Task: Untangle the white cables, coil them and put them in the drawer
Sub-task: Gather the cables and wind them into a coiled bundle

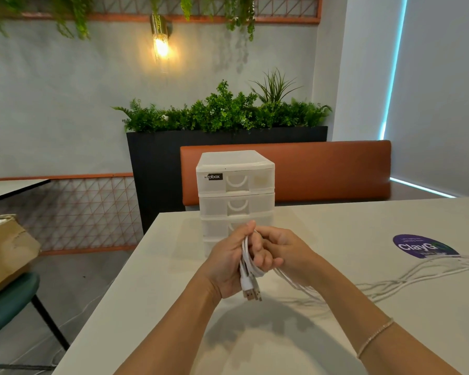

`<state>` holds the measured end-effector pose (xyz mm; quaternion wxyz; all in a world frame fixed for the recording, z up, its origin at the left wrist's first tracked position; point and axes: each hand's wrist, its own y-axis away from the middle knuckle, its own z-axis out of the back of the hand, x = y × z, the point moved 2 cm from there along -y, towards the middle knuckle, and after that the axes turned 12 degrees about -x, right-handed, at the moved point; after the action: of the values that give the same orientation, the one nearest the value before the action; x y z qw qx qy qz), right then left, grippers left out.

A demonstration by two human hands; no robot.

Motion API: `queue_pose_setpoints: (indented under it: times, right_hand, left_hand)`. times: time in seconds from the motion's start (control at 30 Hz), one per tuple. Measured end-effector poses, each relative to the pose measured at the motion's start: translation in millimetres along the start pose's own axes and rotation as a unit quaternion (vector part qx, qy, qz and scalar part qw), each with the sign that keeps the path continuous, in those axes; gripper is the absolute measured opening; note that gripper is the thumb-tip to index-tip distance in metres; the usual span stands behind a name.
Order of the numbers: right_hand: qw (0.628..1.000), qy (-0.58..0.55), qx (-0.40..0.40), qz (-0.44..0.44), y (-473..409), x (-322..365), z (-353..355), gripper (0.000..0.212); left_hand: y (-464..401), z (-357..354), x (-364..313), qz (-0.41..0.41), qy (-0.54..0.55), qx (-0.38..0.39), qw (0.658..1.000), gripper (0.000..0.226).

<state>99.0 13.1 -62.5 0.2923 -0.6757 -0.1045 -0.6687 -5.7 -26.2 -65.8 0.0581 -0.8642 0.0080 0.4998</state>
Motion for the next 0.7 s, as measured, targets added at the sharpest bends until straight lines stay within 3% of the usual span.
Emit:
queue_pose_setpoints:
  times: [0.13, 0.2, 0.27, 0.47, 0.57, 0.7]
  right_hand:
    - [0.999, -0.029, -0.004, 0.032, -2.6, -5.1, 2.6, 0.03]
    - [0.999, -0.03, -0.017, 0.036, -3.8, -5.9, 5.6, 0.027]
    - [0.999, -0.028, -0.027, 0.03, -6.4, -9.5, 7.6, 0.036]
    - [0.999, -0.002, -0.039, -0.002, -8.1, -12.5, 2.3, 0.018]
    - [0.998, -0.019, -0.008, -0.051, -6.8, -5.5, 5.9, 0.032]
    - [0.998, 0.025, -0.035, -0.034, -6.8, 1.0, 16.7, 0.032]
  left_hand:
    - [-1.0, 2.6, 2.3, -0.025, -0.01, 0.046, 0.999, 0.032]
    - [-1.1, 2.6, 3.6, -0.024, -0.031, 0.059, 0.998, 0.053]
    - [0.2, 0.2, 3.5, -0.03, -0.042, 0.059, 0.997, 0.059]
    - [3.4, -4.4, 1.5, -0.061, -0.098, 0.061, 0.991, 0.043]
    - [5.5, -6.5, 0.4, -0.053, -0.098, 0.075, 0.991, 0.039]
    - [9.8, -10.8, 1.3, -0.038, -0.133, 0.064, 0.988, 0.031]
